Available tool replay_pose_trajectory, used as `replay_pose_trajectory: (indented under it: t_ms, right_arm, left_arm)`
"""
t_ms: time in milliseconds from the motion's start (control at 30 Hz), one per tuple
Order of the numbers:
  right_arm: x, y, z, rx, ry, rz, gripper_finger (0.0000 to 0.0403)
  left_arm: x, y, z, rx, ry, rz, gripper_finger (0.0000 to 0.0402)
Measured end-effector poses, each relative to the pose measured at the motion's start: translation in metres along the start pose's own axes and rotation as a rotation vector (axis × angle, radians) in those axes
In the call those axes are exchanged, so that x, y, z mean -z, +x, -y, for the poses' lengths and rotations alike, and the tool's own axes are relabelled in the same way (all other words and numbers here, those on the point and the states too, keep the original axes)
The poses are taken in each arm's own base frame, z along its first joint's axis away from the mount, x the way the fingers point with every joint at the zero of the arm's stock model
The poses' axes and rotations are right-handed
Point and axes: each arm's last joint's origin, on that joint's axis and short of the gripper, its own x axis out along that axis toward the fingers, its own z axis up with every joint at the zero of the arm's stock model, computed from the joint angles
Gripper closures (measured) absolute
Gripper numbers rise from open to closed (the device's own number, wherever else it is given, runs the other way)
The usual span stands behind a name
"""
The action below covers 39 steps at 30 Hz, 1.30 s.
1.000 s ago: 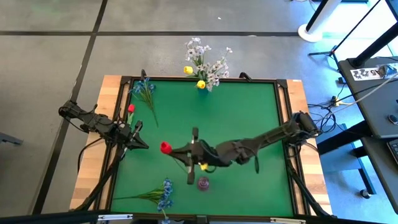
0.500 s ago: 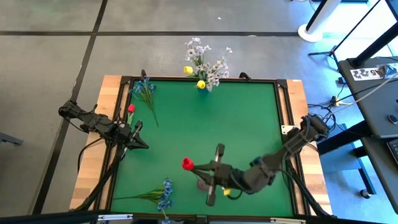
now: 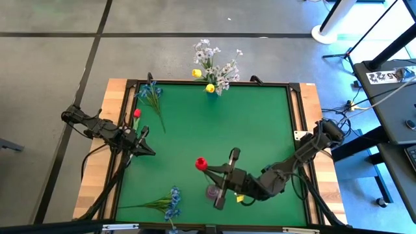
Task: Sort flowers into vase by color
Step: Put the right red tulip into the purple flower vase
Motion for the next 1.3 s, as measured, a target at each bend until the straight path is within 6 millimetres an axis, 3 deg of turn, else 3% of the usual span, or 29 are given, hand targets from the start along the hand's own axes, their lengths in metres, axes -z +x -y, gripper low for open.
replay_pose_trajectory:
  t_ms: [533,833,1067,1300]
  right_arm:
    - [0.034,-0.008,-0.003,-0.097,-0.050,-0.055,0.0393]
    - [0.083,-0.027,-0.004,-0.259,-0.227,-0.138,0.0393]
    - [0.092,-0.049,0.024,-0.280,-0.237,-0.072,0.0393]
    - [0.103,-0.058,0.084,-0.382,-0.135,0.005,0.0393]
  left_arm:
    - [0.000,0.000,0.000,0.000,0.000,0.000,0.0392]
    - [0.000,0.000,0.000,0.000,0.000,0.000,0.0392]
    - [0.000,0.000,0.000,0.001,-0.011,0.002,0.0392]
    - [-0.012,-0.001,0.002,0.036,-0.209,0.119,0.0392]
